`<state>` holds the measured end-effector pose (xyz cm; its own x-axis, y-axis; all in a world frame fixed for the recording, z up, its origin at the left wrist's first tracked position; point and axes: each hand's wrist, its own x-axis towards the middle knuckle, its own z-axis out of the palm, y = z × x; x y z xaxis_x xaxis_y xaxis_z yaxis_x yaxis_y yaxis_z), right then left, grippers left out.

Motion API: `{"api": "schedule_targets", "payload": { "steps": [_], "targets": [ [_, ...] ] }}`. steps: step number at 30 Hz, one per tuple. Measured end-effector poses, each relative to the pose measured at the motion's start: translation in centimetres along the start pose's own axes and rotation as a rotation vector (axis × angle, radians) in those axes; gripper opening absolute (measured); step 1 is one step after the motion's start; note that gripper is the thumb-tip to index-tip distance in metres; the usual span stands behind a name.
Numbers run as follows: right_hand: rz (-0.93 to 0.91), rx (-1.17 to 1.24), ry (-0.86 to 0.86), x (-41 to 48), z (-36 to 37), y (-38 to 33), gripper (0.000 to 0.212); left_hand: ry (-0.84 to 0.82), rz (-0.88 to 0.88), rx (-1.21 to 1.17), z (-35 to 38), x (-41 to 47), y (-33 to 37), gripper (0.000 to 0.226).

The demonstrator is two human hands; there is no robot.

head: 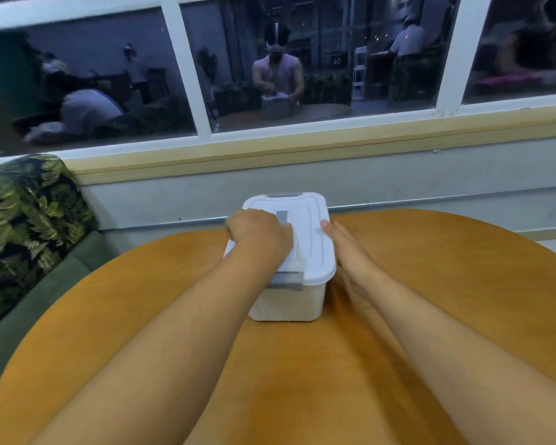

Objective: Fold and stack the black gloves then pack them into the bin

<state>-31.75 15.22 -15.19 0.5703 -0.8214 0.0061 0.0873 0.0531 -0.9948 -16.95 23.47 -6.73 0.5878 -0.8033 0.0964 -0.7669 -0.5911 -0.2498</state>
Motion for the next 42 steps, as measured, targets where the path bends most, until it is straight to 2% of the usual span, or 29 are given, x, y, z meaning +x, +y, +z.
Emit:
{"api": "schedule_targets", "payload": {
  "steps": [2,4,6,12,15,19,22,28,34,40,42],
  "targets": [
    [0.030,0.044,0.008,-1.1,0.7,0.1,0.043,-0.009,0.022,-0.146,0.7,-1.8,-0.1,0.063],
    [0.103,0.126,-0.045,-2.3,1.4,0.8,0.051,-0.099,0.066,-0.374,1.5,-3.1,-0.1,0.069],
    [0.144,0.159,-0.070,-3.3,2.3,1.4,0.055,-0.159,0.097,-0.467,2.2,-3.7,-0.6,0.071],
    [0.190,0.067,-0.095,-4.2,5.8,0.5,0.050,-0.150,0.065,-0.461,3.1,-4.1,-4.6,0.071],
    [0.209,-0.010,-0.150,-4.4,9.6,0.2,0.044,-0.126,0.051,-0.476,4.3,-3.9,-8.9,0.069],
    [0.201,-0.061,-0.218,-3.2,15.6,0.3,0.051,-0.113,0.033,-0.480,6.5,-2.3,-16.0,0.070],
    [0.181,-0.081,-0.273,-1.6,19.7,0.7,0.045,-0.107,0.003,-0.483,8.0,-0.8,-20.6,0.070],
    [0.159,-0.085,-0.322,3.2,27.0,2.4,0.045,-0.086,-0.047,-0.484,10.1,2.4,-27.0,0.068],
    [0.110,-0.075,-0.344,7.5,30.2,4.5,0.058,-0.056,-0.036,-0.484,11.3,5.7,-29.9,0.069],
    [0.044,-0.088,-0.353,8.4,29.8,4.8,0.056,0.008,-0.019,-0.473,11.6,5.8,-29.7,0.067],
    [0.043,-0.105,-0.380,8.1,29.4,3.8,0.054,0.059,-0.032,-0.486,11.0,5.2,-29.4,0.058]
  ]
}}
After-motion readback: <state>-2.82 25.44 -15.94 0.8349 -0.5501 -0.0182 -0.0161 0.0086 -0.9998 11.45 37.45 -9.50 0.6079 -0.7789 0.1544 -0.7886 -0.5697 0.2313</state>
